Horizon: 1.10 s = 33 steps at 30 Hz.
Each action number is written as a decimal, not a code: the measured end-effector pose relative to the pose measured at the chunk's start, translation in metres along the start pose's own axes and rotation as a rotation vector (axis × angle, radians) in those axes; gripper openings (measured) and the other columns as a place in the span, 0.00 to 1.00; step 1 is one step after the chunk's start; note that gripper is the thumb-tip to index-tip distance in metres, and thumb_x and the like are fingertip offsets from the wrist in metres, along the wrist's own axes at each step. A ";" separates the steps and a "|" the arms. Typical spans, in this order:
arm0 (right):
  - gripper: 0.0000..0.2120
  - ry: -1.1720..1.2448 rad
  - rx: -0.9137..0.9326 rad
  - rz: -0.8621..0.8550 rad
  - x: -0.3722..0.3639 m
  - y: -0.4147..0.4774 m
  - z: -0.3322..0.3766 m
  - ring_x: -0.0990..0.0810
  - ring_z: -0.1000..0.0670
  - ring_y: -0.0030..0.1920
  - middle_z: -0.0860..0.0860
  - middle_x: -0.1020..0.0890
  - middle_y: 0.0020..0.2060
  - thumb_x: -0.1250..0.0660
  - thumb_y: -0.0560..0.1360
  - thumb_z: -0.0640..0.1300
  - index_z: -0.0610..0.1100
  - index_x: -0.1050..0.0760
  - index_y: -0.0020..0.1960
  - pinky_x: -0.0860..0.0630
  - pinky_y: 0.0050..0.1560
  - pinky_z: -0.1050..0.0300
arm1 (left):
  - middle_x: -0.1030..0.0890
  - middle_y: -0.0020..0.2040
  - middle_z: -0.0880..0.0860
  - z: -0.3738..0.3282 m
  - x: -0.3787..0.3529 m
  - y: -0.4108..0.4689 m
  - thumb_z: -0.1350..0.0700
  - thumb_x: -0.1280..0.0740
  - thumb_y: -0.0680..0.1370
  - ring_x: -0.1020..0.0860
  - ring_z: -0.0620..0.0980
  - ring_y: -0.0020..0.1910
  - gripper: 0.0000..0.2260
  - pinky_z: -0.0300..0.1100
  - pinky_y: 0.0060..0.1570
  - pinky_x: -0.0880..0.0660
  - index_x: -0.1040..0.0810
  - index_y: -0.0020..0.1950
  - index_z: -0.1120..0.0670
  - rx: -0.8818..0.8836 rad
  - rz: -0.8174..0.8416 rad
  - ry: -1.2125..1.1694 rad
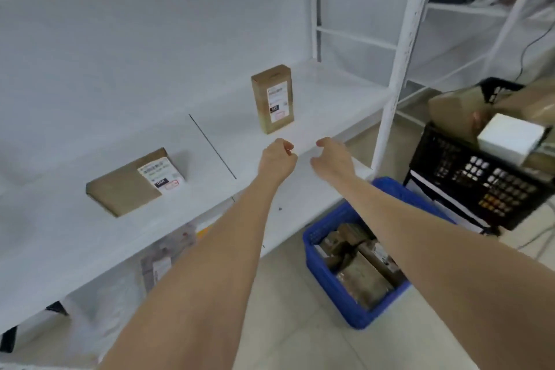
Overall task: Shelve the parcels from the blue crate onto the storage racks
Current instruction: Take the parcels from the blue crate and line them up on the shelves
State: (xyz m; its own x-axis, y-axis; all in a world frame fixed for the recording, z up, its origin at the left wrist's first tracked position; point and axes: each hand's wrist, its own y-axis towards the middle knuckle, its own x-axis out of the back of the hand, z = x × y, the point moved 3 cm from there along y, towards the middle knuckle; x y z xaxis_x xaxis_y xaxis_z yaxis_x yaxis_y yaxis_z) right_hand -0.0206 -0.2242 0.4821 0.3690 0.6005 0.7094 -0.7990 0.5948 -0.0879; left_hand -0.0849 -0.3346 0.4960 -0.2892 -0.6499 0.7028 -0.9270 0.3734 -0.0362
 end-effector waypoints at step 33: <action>0.26 -0.127 -0.421 0.442 -0.032 0.354 -0.512 0.27 0.38 0.61 0.39 0.36 0.69 0.41 0.78 0.39 0.43 0.43 0.75 0.26 0.55 0.49 | 0.22 0.58 0.56 0.012 -0.553 0.227 0.60 0.38 0.78 0.24 0.54 0.58 0.14 0.41 0.53 0.29 0.28 0.64 0.58 0.478 0.394 -0.009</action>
State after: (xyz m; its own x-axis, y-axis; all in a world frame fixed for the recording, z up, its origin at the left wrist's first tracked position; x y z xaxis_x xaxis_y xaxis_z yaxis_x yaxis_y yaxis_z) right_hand -0.0721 0.2406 0.0708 -0.0340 0.7850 0.6185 -0.5979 0.4799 -0.6420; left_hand -0.1381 0.1022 0.0907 -0.6315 -0.5300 0.5660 -0.7541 0.2498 -0.6074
